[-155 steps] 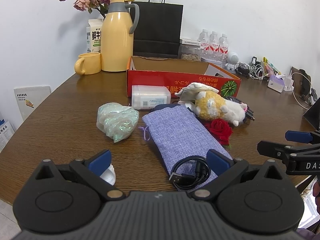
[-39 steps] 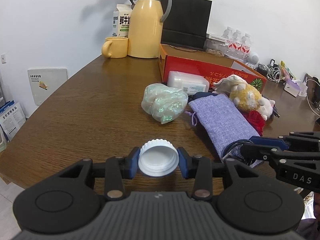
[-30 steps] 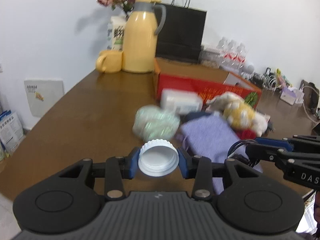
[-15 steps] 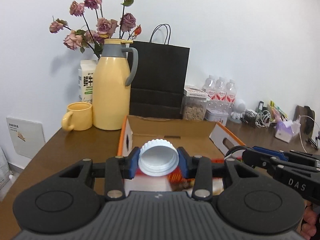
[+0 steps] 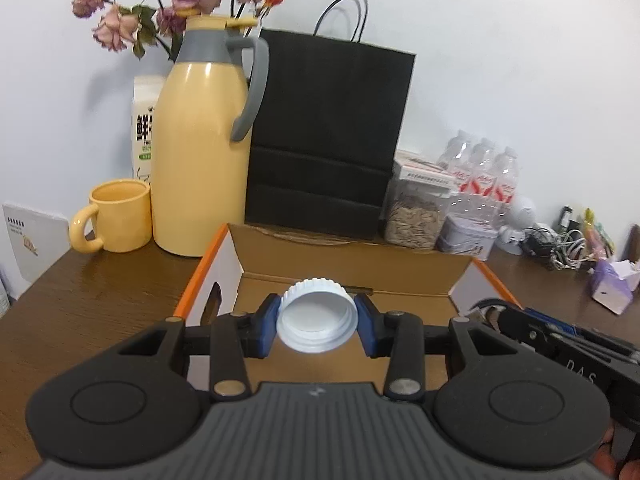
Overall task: Organize objects
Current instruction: 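Carry the cap and cable into the cardboard box and open both tools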
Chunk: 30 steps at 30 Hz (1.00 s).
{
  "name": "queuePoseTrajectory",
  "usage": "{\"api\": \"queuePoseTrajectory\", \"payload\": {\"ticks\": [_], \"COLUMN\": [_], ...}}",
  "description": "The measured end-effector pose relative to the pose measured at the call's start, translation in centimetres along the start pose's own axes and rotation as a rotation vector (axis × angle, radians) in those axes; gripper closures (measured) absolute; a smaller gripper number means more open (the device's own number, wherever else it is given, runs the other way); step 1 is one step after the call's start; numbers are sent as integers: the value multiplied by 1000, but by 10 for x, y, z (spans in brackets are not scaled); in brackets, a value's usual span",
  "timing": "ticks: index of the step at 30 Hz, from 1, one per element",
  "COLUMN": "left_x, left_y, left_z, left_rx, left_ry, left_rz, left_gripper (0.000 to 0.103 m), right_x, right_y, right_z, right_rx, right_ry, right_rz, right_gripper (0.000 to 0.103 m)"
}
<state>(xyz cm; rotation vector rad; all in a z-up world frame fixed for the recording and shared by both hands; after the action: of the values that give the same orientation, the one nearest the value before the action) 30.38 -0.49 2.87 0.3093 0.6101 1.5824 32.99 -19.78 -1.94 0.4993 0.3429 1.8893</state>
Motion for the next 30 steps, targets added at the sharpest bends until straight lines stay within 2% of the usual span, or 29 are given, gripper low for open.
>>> {"api": "queuePoseTrajectory", "payload": {"ticks": [6, 8, 9, 10, 11, 12, 13, 14, 15, 18, 30], "left_x": [3, 2, 1, 1, 0, -1, -1, -1, -1, 2, 2], "left_y": [-23, -23, -21, -18, -14, -11, -6, -2, 0, 1, 31], "left_z": [-10, -12, -13, -14, -14, -14, -13, -13, -13, -10, -2], "left_rx": [55, 56, 49, 34, 14, -9, -40, -65, -77, -72, -97], "left_ry": [-27, -36, -40, -42, -43, -44, -44, -42, -37, -18, -16], "left_rz": [18, 27, 28, 29, 33, 44, 59, 71, 76, 69, 54], "left_gripper": [62, 55, 44, 26, 15, 0, 0, 0, 0, 0, 0], "right_x": [-2, 2, 3, 4, 4, 4, 5, 5, 5, 6, 14], "right_y": [-23, -24, -23, -21, -19, -17, -14, -10, -7, -3, 26], "right_z": [-10, -14, -15, -16, -17, -17, -16, -16, -16, -13, -4], "right_rx": [100, 116, 117, 114, 108, 100, 86, 70, 53, 36, -5], "right_ry": [18, 31, 36, 39, 41, 43, 44, 44, 46, 49, 93], "right_rz": [-21, -32, -39, -53, -62, -68, -70, -72, -74, -69, -56], "right_gripper": [84, 82, 81, 79, 65, 43, 33, 17, 11, 2, 0]}}
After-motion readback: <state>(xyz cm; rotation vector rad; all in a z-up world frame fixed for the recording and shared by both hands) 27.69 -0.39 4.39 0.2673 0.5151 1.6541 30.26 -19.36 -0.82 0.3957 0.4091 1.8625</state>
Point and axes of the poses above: each gripper's, at about its wrist camera, not at the fingertips, and y roughly against the way its jaws point, x to its left, z to its top, the point moved 3 cm from there along -y, roughly the way its jaws point, and after that the axes turned 7 degrees about x, right-handed, at the moved point
